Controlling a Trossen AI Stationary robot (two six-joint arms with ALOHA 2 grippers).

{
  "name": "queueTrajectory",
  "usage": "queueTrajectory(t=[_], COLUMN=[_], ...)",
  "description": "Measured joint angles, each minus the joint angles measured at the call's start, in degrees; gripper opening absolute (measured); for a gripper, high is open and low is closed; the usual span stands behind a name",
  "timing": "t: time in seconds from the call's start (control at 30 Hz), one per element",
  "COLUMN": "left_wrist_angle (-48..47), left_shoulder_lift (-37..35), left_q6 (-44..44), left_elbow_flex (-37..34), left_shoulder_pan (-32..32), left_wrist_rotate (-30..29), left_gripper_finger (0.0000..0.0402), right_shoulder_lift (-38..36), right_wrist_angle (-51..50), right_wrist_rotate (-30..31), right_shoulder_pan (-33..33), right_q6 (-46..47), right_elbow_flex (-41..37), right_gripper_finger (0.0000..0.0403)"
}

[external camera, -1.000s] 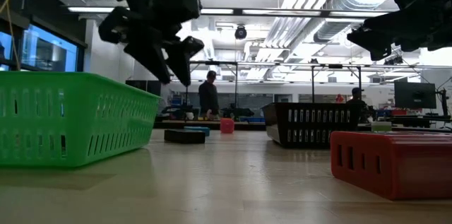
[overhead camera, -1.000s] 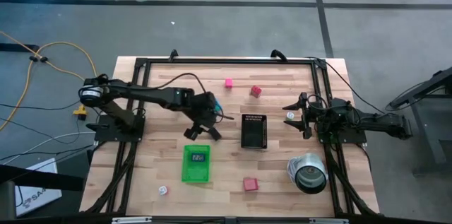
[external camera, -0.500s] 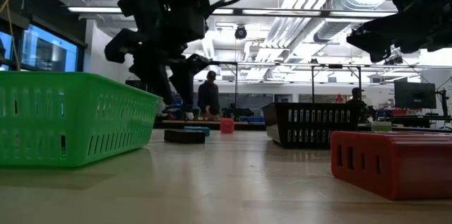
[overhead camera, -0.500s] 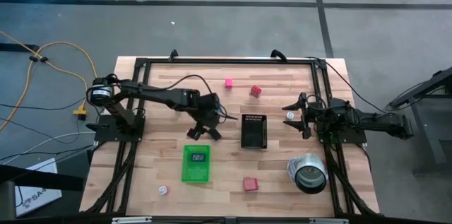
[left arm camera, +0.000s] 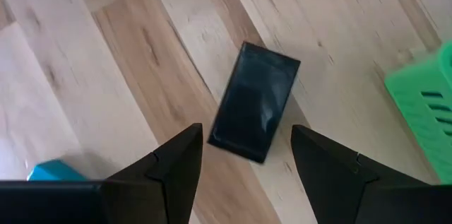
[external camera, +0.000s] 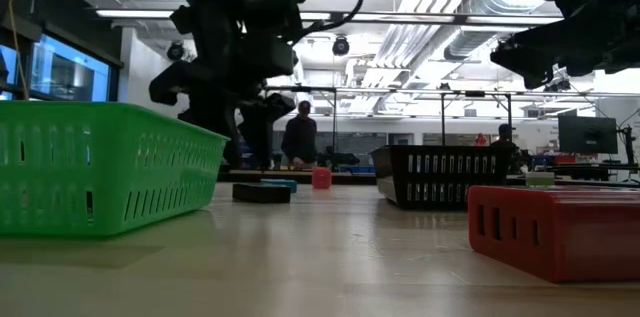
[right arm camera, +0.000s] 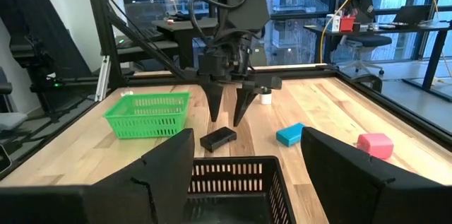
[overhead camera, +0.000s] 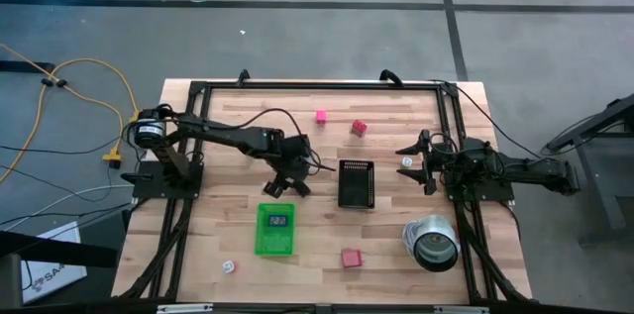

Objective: Pick & Place Office items
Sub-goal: Put the black digital clock into the green bin

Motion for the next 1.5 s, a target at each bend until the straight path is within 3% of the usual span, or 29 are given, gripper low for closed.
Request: queueTrajectory(t=[0.6,1.5], left_wrist_angle=[0.2,1.0], left_shoulder_lift=[0.2,1.9], left_q6=[2.4,4.0], left_elbow_flex=[0.0,-0.1], left_shoulder_pan=[-1.5,-1.7], left_wrist_rotate=[-3.3,-1.6], left_gripper_finger=[0.021,0.0227], right_shoulder_lift=[0.0,0.0], right_wrist_angle=[0.0,-0.1], right_wrist_rotate=[0.0,0.0], right_shoulder_pan=[0.0,0.0], right_q6=[0.0,0.0], right_elbow_flex=[0.0,0.0], right_gripper_finger=[0.0248,0.0248])
